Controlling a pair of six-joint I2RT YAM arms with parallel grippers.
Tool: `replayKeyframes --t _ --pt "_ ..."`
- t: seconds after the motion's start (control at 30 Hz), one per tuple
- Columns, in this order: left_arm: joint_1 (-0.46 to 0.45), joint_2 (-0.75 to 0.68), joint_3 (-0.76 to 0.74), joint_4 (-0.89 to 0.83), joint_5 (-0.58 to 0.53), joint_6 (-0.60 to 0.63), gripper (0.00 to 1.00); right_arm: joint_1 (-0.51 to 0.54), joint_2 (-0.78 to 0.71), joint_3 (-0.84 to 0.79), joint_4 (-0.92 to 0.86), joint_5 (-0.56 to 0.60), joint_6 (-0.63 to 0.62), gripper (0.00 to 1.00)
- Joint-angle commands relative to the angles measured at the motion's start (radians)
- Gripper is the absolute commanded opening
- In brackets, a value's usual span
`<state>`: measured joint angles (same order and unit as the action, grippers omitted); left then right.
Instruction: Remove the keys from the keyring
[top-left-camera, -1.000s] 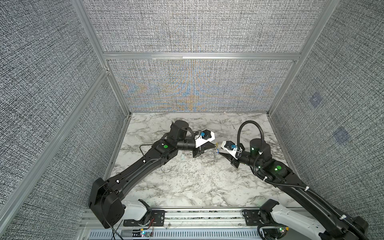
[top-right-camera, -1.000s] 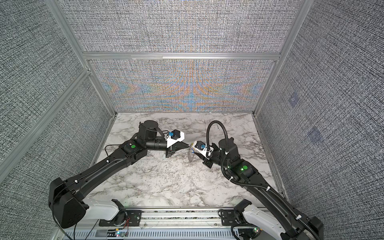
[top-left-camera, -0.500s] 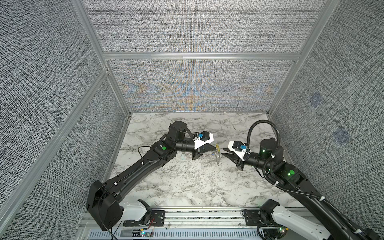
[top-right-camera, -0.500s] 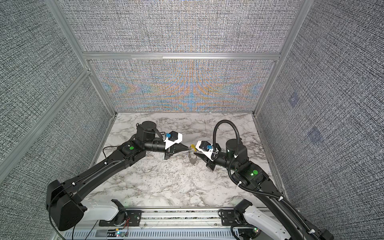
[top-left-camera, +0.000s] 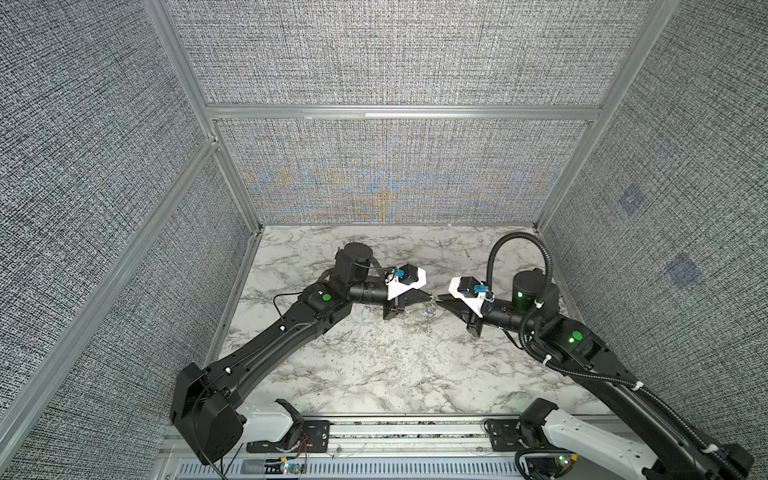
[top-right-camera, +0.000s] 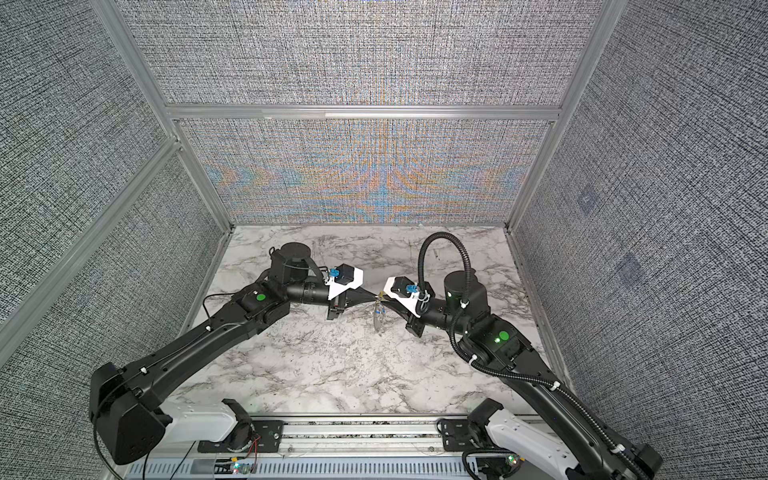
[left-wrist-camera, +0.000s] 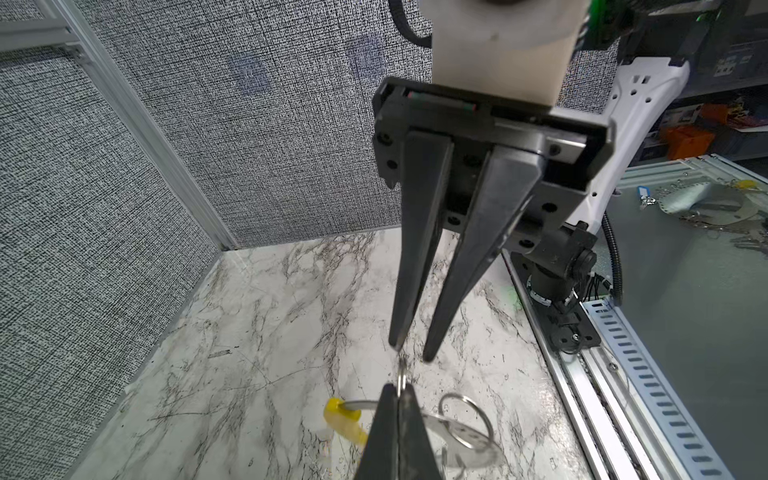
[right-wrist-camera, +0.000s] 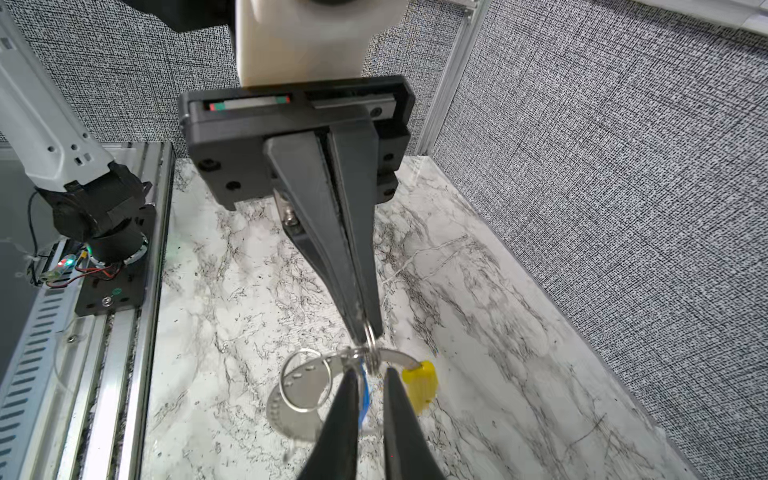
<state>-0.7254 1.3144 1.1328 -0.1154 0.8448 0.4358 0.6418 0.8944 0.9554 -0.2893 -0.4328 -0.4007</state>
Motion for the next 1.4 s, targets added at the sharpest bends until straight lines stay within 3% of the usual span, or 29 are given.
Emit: replayKeyframes --t 0.0,0.43,0.73,0.77,0.83,0.93,1.13,1.37 --pt "-0.006 -0.01 0.003 0.007 0.007 0.033 0.0 0.005 0.001 0.005 0.005 0.003 -0.01 0.15" --pt "-0.025 -0.012 0.007 -0.028 -0.008 0.084 0.0 0.019 0.017 0.007 -0.012 0.016 -0.041 0.14" --pt "-0.025 0.007 0.028 -0.076 0.024 0.095 0.0 0.028 0.011 0.004 -0.02 0.003 -0.051 0.0" --pt "-0.025 0.009 0.028 -0.078 0.017 0.092 0.03 0.028 0.01 0.001 -0.018 0.005 -0.051 0.0" --pt "-0.023 0.002 0.026 -0.069 -0.012 0.075 0.25 0.028 0.004 -0.011 -0.009 0.014 -0.049 0.0" --pt "-0.013 -0.026 -0.004 -0.034 -0.062 0.051 0.35 0.027 -0.011 -0.064 0.052 0.02 -0.019 0.0" --pt "0.049 -0.089 -0.134 0.171 0.038 -0.125 0.35 0.027 -0.049 -0.163 0.229 0.015 0.056 0.0" --pt "0.054 -0.113 -0.239 0.347 0.098 -0.25 0.34 0.028 -0.044 -0.202 0.329 -0.022 0.102 0.0"
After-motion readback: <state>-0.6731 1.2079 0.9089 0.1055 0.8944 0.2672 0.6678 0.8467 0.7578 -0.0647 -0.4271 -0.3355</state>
